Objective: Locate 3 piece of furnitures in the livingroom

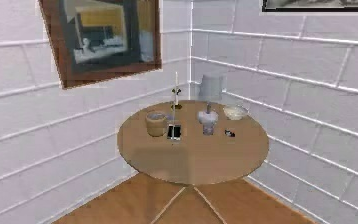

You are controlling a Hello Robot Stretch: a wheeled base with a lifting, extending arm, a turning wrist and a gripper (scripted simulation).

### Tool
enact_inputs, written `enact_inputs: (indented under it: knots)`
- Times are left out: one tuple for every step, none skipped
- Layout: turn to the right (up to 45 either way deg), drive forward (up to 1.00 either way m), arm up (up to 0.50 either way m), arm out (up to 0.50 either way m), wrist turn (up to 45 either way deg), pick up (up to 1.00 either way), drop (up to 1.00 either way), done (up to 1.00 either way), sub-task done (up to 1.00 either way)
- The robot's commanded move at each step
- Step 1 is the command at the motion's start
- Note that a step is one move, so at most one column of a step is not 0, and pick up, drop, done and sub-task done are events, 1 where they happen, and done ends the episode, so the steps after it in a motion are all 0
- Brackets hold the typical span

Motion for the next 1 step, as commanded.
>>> enact_inputs:
  knots:
    - [0.0,0.00,0.00,0.00,0.0,0.00,0.00,0.00,1.00]
